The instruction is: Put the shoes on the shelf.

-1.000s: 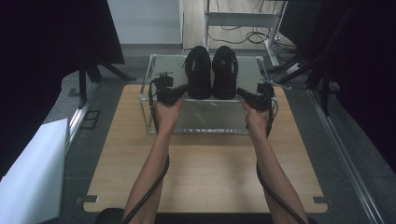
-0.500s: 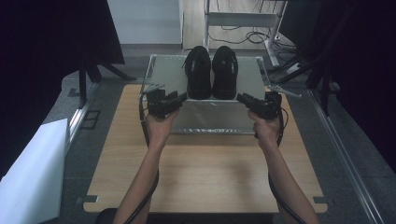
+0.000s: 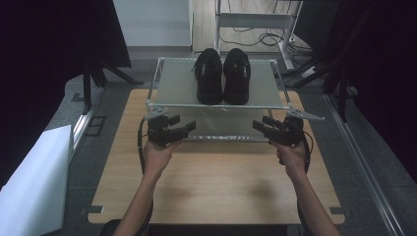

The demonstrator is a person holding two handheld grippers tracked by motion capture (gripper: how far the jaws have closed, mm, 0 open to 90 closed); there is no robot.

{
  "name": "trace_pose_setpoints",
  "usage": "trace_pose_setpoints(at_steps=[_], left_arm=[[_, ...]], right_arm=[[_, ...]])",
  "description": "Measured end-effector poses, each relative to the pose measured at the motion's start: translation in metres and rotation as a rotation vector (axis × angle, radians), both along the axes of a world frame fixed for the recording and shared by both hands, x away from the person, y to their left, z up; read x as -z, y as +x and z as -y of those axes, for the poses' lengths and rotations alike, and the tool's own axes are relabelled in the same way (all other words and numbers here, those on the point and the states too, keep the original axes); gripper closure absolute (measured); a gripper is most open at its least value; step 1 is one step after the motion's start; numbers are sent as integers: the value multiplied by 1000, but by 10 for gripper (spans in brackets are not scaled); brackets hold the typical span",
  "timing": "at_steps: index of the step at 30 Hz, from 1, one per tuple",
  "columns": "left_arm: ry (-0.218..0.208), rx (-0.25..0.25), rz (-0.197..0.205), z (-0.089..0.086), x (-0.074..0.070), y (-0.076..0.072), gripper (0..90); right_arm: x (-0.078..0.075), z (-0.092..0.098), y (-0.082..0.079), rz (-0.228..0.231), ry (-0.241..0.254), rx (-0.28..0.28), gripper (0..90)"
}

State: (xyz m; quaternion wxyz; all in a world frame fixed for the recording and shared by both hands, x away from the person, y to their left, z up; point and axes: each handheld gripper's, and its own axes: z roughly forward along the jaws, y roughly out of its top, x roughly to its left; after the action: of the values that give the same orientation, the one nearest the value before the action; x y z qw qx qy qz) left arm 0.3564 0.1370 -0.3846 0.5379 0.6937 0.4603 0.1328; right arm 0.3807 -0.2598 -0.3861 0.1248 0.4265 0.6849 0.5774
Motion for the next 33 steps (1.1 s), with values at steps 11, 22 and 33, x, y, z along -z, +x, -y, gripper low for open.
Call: trace_pose_setpoints(at_steps=[11,22,33], left_arm=[[169,-28,1,-5,8,-33,141],[287,-25,-12,-5,39,-61,19],[325,19,-38,0,76,-78,0]], right_arm=[[5,18,-30,2,-74,-43,177],[29,28,-61,-14,-200,-79,130],[71,26,-74,-77,-298,-77,71]])
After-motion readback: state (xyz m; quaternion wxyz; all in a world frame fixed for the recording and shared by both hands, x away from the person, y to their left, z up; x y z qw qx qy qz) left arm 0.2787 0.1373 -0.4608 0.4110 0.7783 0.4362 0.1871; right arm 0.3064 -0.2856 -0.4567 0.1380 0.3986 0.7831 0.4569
